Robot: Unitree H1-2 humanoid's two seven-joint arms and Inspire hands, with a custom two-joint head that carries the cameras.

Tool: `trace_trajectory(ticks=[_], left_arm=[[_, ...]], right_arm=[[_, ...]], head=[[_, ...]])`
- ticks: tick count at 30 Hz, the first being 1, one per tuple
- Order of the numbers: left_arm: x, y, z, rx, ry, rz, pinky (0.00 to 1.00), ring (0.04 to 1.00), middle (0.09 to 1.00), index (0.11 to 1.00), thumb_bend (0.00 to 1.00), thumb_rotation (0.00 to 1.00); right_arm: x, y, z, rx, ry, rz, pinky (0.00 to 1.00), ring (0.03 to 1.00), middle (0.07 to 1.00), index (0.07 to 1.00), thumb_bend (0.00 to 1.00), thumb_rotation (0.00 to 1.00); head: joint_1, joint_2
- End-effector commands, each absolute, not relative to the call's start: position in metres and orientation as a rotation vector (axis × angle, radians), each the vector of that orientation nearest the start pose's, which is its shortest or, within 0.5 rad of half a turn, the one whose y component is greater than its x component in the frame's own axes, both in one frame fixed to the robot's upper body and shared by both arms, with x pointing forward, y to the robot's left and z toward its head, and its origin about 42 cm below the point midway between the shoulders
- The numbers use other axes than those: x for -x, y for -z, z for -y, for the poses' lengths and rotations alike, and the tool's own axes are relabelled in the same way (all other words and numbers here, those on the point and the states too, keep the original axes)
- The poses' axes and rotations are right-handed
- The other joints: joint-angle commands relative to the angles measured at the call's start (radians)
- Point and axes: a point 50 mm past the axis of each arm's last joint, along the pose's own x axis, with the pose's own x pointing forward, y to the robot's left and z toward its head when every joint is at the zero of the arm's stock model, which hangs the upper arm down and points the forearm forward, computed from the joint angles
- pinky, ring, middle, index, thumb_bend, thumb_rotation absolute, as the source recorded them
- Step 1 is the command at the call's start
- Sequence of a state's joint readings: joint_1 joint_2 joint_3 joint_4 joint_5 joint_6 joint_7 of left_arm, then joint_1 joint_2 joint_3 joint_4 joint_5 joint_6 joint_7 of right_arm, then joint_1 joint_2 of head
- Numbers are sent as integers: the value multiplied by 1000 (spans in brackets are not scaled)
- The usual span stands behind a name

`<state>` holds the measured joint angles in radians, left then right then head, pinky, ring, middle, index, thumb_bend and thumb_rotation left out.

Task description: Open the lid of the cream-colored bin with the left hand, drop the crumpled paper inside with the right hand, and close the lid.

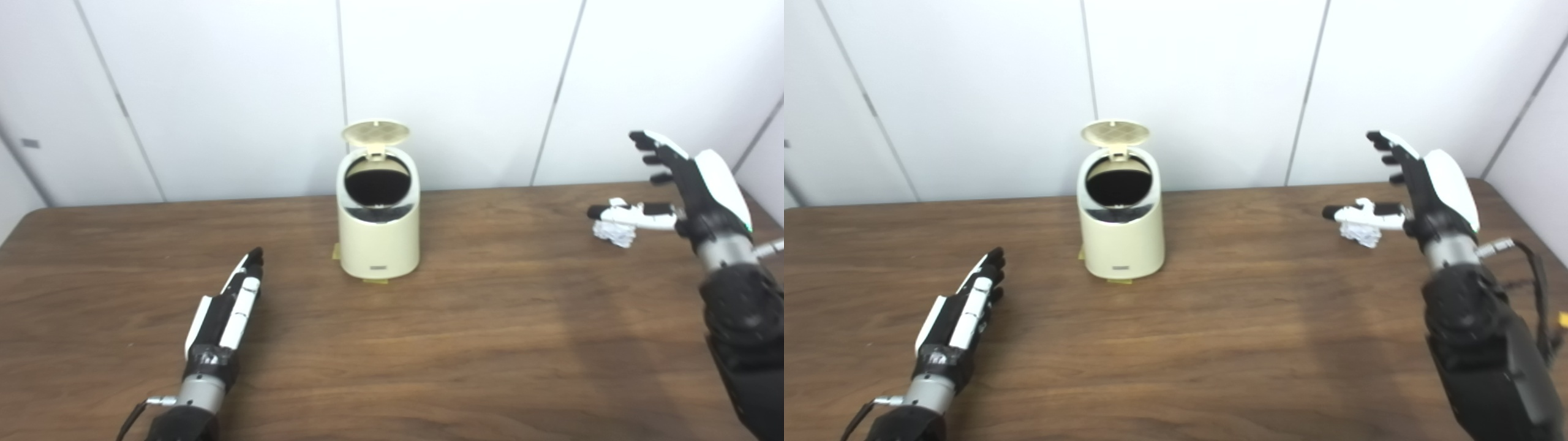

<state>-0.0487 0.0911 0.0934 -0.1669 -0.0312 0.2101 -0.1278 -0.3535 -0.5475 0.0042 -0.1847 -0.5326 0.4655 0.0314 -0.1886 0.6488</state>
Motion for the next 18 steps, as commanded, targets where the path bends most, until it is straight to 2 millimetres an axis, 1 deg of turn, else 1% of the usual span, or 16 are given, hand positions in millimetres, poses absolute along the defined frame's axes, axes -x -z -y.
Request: trace_trajectory(ticks=[1,3,6,7,9,10,11,14,15,18], left_arm=[[-305,-158,-255,-62,60,105,1000,991,990,1000,619,918],[-305,-157,-254,-52,65,117,1000,996,993,1000,672,969],[-304,-158,-255,-38,68,119,1000,1000,993,1000,698,997],[-303,-159,-255,-29,66,116,1000,1000,993,1000,694,999],[-301,-161,-257,-9,58,109,1000,994,985,1000,701,1000],[-301,-162,-258,0,56,108,1000,992,984,1000,710,1000],[-302,-163,-260,6,55,111,1000,993,983,1000,722,1000],[-302,-165,-266,1,53,121,986,988,980,991,737,1000],[-302,-166,-268,-4,52,123,979,982,973,984,741,1000],[-301,-168,-272,-4,54,121,997,988,971,982,722,1000]], right_arm=[[-380,-306,363,1081,367,178,751,865,862,862,873,138],[-389,-305,369,1155,387,156,749,880,867,866,889,147],[-399,-301,375,1230,394,106,763,894,876,864,919,175],[-404,-300,378,1243,390,81,754,895,881,869,921,166],[-413,-296,386,1270,373,49,702,869,870,859,946,130],[-418,-293,389,1288,361,30,702,862,865,856,949,123],[-422,-291,392,1298,355,7,727,864,866,853,950,124],[-431,-283,398,1277,342,-62,744,863,861,842,968,102],[-434,-281,399,1272,332,-86,709,841,854,840,973,99],[-441,-274,403,1243,314,-148,672,816,853,842,967,93]], head=[[-1,0],[-23,1],[-41,5],[-45,7],[-48,8],[-54,9],[-60,10],[-83,9],[-88,10],[-95,15]])
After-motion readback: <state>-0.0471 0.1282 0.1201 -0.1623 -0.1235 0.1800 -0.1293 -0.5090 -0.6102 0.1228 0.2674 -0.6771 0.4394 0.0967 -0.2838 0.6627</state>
